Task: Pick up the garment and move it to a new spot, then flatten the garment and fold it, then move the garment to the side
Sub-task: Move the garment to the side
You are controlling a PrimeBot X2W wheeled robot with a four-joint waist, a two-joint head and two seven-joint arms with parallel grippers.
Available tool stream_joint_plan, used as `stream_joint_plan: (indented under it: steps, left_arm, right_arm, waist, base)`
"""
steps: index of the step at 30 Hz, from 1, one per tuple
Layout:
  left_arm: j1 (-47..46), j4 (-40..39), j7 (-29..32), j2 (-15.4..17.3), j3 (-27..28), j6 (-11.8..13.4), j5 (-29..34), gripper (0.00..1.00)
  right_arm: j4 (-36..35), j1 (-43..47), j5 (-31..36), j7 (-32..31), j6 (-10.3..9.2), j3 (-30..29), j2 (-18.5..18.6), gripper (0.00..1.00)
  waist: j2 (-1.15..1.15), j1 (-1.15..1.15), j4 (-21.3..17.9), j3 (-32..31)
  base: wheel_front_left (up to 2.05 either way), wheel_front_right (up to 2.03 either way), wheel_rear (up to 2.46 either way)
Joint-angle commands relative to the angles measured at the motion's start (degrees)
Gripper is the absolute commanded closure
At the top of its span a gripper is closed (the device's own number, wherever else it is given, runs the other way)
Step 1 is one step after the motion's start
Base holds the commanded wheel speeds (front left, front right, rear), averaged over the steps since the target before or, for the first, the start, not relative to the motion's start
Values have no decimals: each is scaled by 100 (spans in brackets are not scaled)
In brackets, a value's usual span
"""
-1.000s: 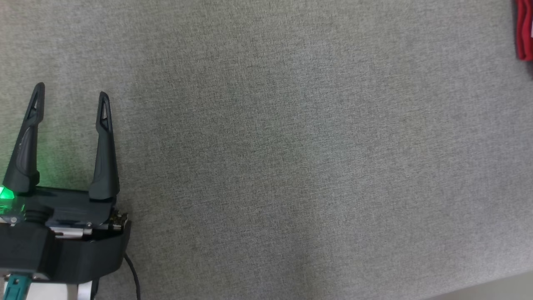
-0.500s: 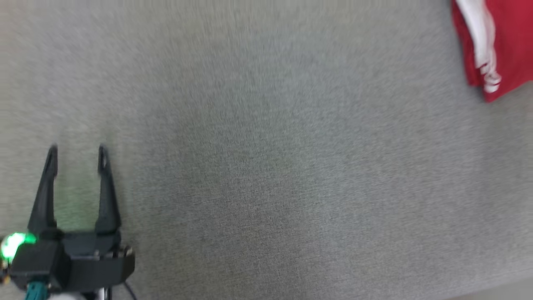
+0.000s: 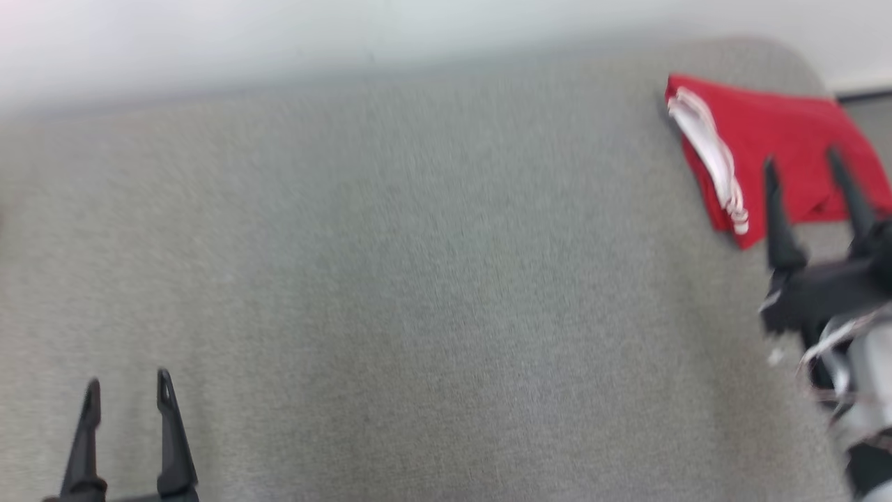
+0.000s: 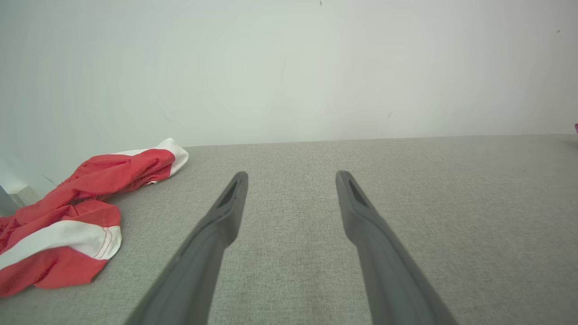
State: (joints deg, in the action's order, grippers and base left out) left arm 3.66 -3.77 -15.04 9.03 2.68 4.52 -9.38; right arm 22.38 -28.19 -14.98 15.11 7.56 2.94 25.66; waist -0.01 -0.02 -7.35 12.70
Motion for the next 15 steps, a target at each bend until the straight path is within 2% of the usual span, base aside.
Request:
stream_joint_plan:
  steps: [1,15]
  left_arm:
    - [170,47,-16,-47,32,-15,-22,0]
    - [536,428,-17,-107,17,-141,66,0]
  right_arm:
    - [-87,301,-39,-9,-17,-41,-159,0]
    - [-1109,2475,519,-13,-17,-529,-1256,0]
  waist:
    - [1,2,209,-691]
    - [1,2,422,-1296]
  base:
    - [0,0,0]
    - [0,0,0]
